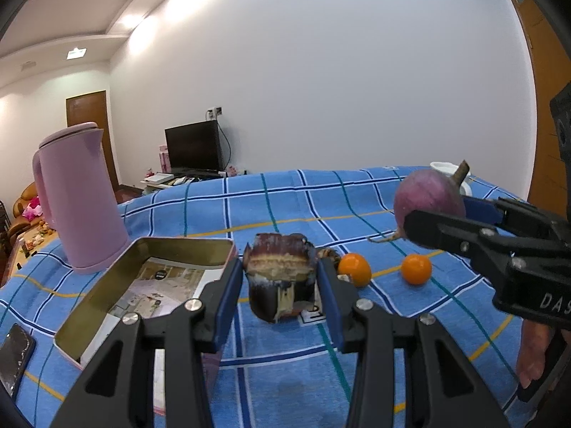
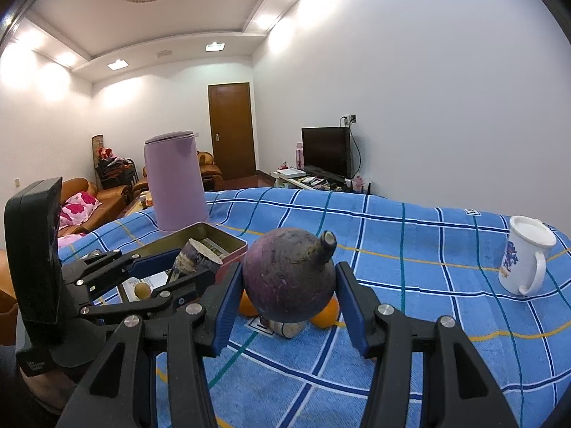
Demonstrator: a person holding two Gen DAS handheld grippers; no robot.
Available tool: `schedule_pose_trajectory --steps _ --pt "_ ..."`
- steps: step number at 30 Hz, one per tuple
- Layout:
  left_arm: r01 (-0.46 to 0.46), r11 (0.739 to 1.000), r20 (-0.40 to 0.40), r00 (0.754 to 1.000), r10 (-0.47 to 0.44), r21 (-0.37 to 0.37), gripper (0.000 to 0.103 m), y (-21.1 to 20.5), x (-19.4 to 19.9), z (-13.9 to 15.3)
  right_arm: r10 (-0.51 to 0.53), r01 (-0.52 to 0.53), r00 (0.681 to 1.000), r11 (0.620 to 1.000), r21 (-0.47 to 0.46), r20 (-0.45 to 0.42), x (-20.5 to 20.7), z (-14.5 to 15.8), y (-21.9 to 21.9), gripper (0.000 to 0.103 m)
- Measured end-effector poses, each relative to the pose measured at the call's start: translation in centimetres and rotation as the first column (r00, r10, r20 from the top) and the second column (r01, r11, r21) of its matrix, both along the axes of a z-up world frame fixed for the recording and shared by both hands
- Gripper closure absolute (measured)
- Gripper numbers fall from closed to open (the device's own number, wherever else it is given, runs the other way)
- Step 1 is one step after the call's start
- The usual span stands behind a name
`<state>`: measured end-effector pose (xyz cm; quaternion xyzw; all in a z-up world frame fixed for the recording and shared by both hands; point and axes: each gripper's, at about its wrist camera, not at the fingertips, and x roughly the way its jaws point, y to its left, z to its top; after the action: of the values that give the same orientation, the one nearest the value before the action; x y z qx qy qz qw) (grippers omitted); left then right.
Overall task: Organize fruits
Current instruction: 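Carry the dark piece and purple root toward the pink tin box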
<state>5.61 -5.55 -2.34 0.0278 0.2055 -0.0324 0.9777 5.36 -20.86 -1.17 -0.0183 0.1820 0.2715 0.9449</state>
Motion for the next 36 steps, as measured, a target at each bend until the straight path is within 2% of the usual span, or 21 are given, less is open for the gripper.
schedule_pose_trajectory --steps 36 --pt "-0.173 0.984 -0.063 0.983 0.175 0.035 0.059 9.6 0.8 0.5 0.149 -0.151 0.988 0.985 -0.087 -0.026 2.5 1.0 9.7 0.05"
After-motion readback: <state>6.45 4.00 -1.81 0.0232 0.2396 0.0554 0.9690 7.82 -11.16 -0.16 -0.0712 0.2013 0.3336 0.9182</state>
